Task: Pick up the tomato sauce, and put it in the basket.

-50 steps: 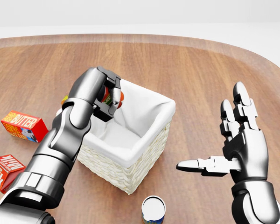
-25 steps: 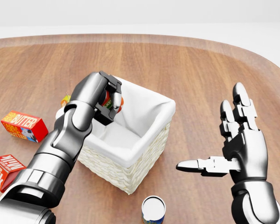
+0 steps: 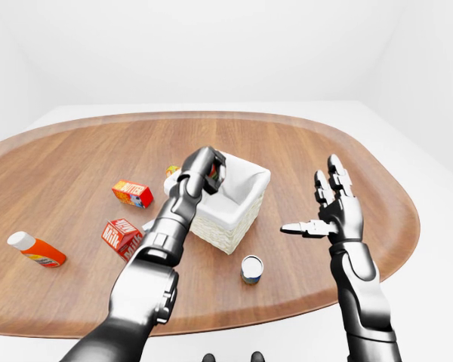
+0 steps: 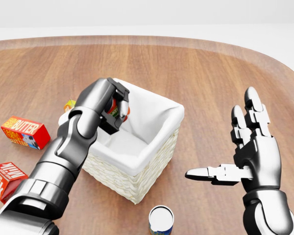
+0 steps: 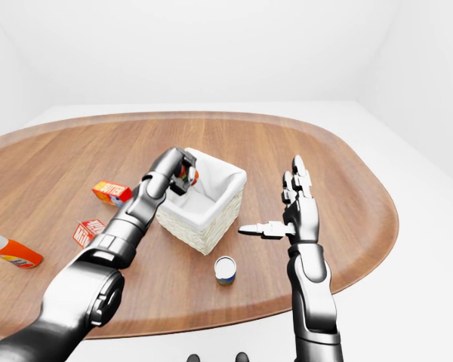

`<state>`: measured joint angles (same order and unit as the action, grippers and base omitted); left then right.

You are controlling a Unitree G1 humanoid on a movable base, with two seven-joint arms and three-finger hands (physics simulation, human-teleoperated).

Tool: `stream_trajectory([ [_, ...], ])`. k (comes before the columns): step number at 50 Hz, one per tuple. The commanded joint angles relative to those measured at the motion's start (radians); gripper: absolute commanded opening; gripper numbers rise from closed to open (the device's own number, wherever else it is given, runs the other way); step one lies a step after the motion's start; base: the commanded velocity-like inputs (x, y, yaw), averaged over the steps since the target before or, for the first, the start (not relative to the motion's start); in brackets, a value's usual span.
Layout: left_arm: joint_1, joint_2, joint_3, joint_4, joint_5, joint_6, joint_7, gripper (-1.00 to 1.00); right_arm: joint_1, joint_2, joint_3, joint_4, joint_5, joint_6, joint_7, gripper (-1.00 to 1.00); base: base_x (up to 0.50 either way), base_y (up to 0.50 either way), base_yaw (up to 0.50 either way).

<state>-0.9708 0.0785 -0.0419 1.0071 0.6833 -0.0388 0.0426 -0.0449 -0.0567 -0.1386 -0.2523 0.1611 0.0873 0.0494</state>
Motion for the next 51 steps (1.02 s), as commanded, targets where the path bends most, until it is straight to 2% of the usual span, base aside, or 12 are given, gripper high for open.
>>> stream_trajectory([
  [1, 0.005, -0.002, 0.002, -0.032, -0.003, 0.028, -0.010, -1.00, -0.002, -0.001, -0.001, 0.003, 0.002, 0.000, 0.000, 1.00, 0.00, 0.00, 0.00],
  [3, 0.006, -0.002, 0.002, -0.035, -0.003, 0.028, -0.012, -1.00, -0.002, -0.002, -0.002, -0.001, 0.003, 0.000, -0.001, 1.00, 0.00, 0.00, 0.00],
  [4, 0.008, -0.004, 0.004, -0.047, -0.010, 0.029, -0.021, -0.74, -0.002, -0.002, -0.002, 0.000, 0.003, 0.000, -0.001, 1.00, 0.00, 0.00, 0.00],
  [5, 0.007, -0.003, -0.002, -0.053, 0.000, 0.039, -0.024, 0.22, -0.003, -0.002, -0.003, 0.003, 0.004, 0.000, 0.000, 1.00, 0.00, 0.00, 0.00],
  [6, 0.010, -0.004, 0.000, -0.057, -0.003, 0.038, -0.026, 1.00, -0.002, -0.003, -0.003, -0.003, 0.004, 0.000, -0.002, 1.00, 0.00, 0.00, 0.00],
  [10, 0.006, -0.005, 0.003, -0.030, -0.008, 0.019, -0.011, 1.00, -0.003, -0.002, -0.003, -0.001, 0.004, 0.000, -0.002, 1.00, 0.00, 0.00, 0.00],
  [15, 0.001, -0.004, 0.004, -0.016, -0.011, 0.010, -0.005, 1.00, -0.002, -0.002, -0.003, -0.007, 0.004, 0.000, -0.003, 1.00, 0.00, 0.00, 0.00],
  [30, -0.001, -0.001, 0.006, -0.016, -0.019, 0.003, 0.004, 1.00, -0.004, -0.001, 0.000, 0.013, 0.001, 0.000, -0.002, 1.00, 0.00, 0.00, 0.00],
  [38, 0.013, 0.002, 0.008, -0.072, -0.020, 0.022, 0.001, 1.00, -0.004, -0.001, 0.000, 0.012, 0.001, 0.000, -0.002, 1.00, 0.00, 0.00, 0.00],
  [44, 0.015, 0.007, 0.011, -0.067, -0.025, 0.010, 0.018, 1.00, 0.000, -0.001, 0.000, 0.007, 0.000, 0.000, -0.001, 1.00, 0.00, 0.00, 0.00],
  [47, 0.034, 0.008, 0.015, -0.114, -0.033, 0.025, 0.006, 1.00, 0.001, 0.000, 0.001, 0.003, -0.001, 0.000, -0.002, 1.00, 0.00, 0.00, 0.00],
  [51, 0.056, 0.010, 0.018, -0.197, -0.043, 0.057, -0.022, 1.00, 0.002, 0.000, 0.002, 0.004, -0.002, 0.000, -0.001, 1.00, 0.00, 0.00, 0.00],
])
